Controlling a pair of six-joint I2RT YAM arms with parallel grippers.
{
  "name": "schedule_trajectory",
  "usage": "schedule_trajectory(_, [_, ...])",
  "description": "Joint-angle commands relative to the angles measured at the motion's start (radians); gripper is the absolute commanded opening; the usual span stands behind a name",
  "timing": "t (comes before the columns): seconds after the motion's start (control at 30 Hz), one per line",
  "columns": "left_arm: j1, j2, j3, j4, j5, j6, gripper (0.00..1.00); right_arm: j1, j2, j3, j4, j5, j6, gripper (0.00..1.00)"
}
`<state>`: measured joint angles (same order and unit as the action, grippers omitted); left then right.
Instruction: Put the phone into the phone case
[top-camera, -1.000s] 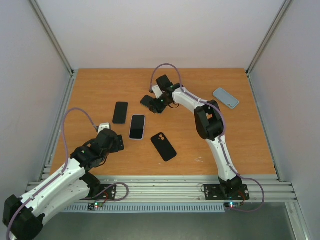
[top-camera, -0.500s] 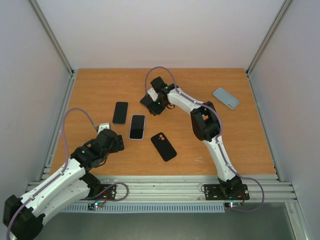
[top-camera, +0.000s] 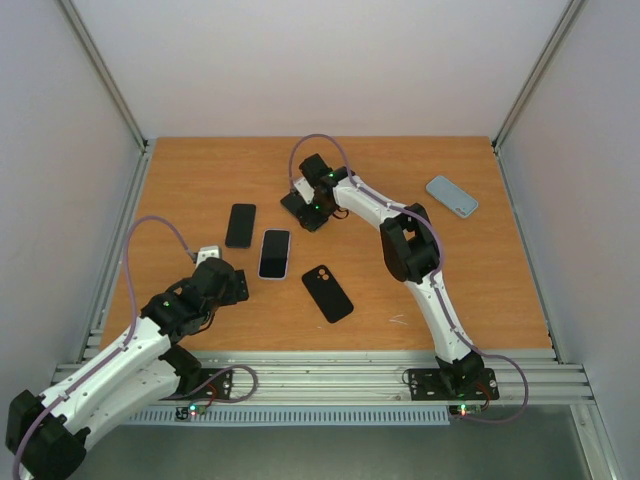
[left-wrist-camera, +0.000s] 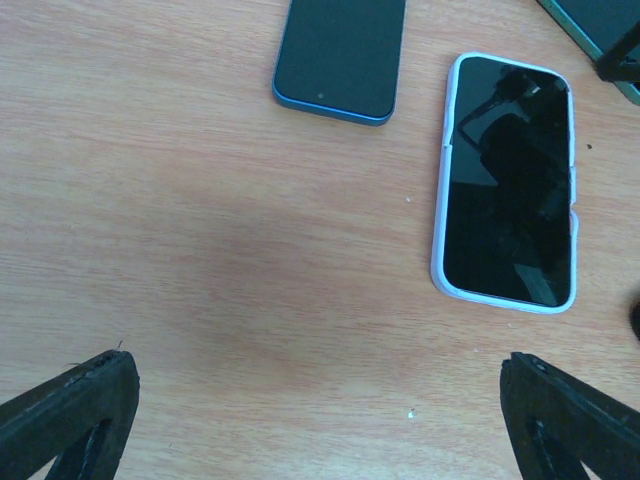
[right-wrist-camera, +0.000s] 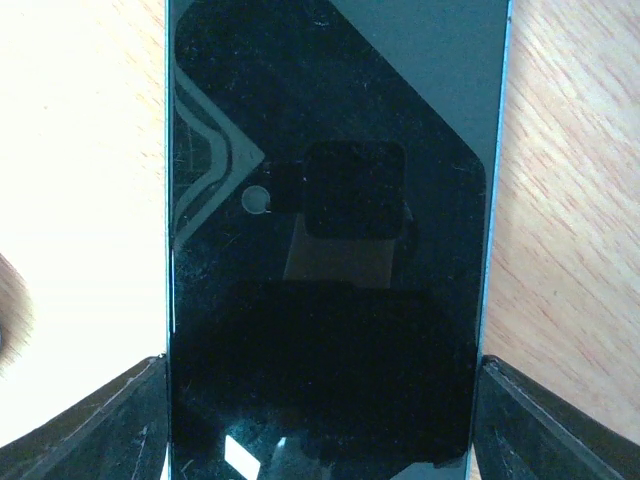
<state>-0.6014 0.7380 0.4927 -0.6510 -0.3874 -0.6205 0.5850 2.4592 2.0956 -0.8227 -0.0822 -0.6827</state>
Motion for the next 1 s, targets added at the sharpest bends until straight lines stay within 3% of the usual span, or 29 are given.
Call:
schedule_trajectory(0.0, [0.003, -0.019, -0.009, 0.054, 0.017, 0.002, 0.99, 0.009, -0.024, -0.028, -0.102, 0.034, 0.102, 0.62])
schedule_trajectory(0.57, [0.003, -0.03, 0.042, 0.099, 0.23, -0.073, 0.99, 0.006, -0.249, -0.171, -0.178, 0.039, 0.325, 0.35])
schedule_trajectory(0.97, [0.003, 0.005, 0.032, 0.214, 0.382, -0.22, 0.99, 0.014, -0.569, -0.545, 0.022, -0.037, 0.507, 0.24])
